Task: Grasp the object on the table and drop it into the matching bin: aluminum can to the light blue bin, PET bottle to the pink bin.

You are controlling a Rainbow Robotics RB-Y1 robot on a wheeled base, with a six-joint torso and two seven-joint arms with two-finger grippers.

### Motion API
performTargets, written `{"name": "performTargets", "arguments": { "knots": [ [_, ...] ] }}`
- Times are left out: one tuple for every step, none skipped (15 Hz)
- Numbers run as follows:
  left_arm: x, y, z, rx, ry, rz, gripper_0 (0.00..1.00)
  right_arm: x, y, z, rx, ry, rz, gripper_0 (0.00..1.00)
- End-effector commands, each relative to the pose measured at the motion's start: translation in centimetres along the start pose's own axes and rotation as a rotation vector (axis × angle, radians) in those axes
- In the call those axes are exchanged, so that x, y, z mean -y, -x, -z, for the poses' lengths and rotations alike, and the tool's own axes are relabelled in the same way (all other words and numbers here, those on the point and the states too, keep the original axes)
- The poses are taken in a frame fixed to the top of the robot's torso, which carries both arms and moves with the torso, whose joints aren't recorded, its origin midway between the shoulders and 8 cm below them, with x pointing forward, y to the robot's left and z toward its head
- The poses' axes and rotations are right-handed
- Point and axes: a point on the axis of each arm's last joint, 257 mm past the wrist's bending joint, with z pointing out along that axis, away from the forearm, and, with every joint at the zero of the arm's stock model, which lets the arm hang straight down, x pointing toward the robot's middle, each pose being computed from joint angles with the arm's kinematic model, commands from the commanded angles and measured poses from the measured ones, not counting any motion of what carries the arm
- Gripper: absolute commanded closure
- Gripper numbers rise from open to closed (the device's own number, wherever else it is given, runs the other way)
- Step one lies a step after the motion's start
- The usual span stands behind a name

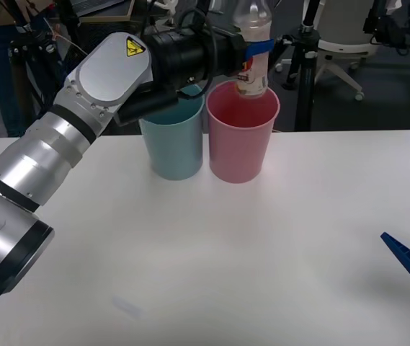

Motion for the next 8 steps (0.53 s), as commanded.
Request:
{"name": "performTargets", "arguments": {
  "knots": [
    [0.54,-0.75,-0.09,-0.026,-0.018,0.001,1.00,0.00,0.00,0.00,0.000,0.000,0.000,0.00],
    [0.74,-0.84,-0.08,-0.029,-0.026,0.006,1.00,0.00,0.00,0.00,0.000,0.000,0.000,0.00],
    [0.82,-0.85,-0.12,-0.029,-0.027,0.007,1.00,0.00,0.00,0.00,0.000,0.000,0.000,0.00],
    [0.75,-0.82,-0.08,-0.028,-0.027,0.009,1.00,0.00,0.00,0.00,0.000,0.000,0.000,0.00],
    [0.82,-0.75,-0.08,-0.026,-0.029,0.016,1.00,0.00,0.00,0.00,0.000,0.000,0.000,0.00],
    [0.90,-0.68,-0.08,-0.023,-0.032,0.021,1.00,0.00,0.00,0.00,0.000,0.000,0.000,0.00],
    [0.91,-0.67,-0.08,-0.023,-0.033,0.022,1.00,0.00,0.00,0.00,0.000,0.000,0.000,0.00],
    [0.91,-0.73,-0.06,-0.022,-0.033,0.028,0.96,0.00,0.00,0.00,0.000,0.000,0.000,0.00]
  ]
}}
